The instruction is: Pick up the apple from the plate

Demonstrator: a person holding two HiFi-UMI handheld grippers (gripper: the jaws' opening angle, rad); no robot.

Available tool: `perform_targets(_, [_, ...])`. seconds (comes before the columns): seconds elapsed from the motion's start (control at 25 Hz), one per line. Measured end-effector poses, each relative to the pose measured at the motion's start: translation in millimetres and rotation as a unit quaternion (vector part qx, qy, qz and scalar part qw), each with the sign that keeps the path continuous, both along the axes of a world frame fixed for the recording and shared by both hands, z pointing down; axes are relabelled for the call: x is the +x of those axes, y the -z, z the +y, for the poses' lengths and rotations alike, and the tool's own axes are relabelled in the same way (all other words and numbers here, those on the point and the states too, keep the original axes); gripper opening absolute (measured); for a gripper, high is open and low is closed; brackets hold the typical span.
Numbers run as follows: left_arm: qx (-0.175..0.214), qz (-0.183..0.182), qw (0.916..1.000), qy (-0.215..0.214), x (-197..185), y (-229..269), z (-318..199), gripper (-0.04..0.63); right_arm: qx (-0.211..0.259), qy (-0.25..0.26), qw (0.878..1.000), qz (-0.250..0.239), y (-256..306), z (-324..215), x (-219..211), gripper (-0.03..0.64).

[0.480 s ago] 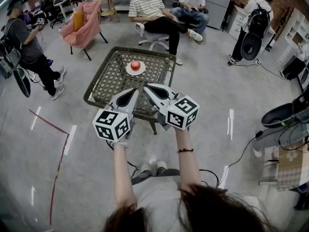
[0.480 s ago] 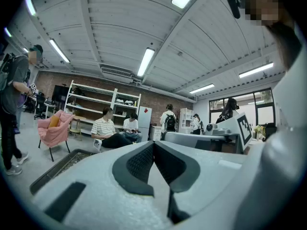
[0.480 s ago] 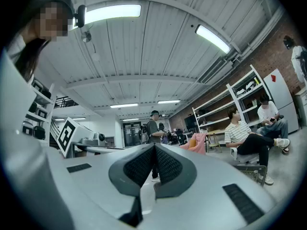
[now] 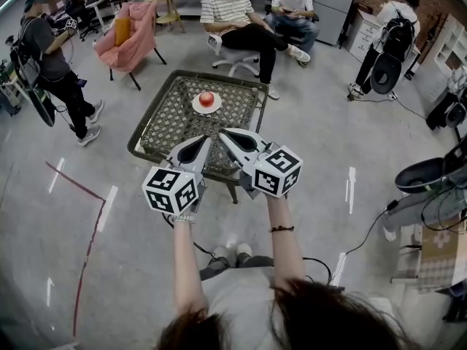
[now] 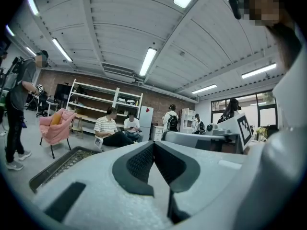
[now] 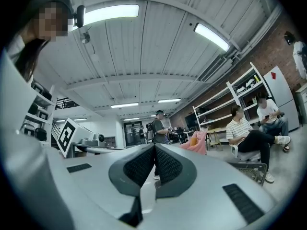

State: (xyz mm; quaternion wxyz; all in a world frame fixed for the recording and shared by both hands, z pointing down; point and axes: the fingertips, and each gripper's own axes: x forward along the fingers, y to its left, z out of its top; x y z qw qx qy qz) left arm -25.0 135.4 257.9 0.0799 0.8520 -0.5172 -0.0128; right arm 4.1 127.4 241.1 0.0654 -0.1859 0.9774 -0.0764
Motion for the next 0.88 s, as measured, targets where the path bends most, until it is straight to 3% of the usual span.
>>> perform_targets(0.48, [-0.007,0.012,0.9989,0.045,19,-18,-1,0.011,-0.013,0.018,1.000,-0.002,-13,-10,28,0.009])
perform_targets(0.88, [-0.026,0.017,0.9969,0.072,3,-31,-11,0.011,-0.034,0.038,0.999,-0.004,-25,-24,13,0.009])
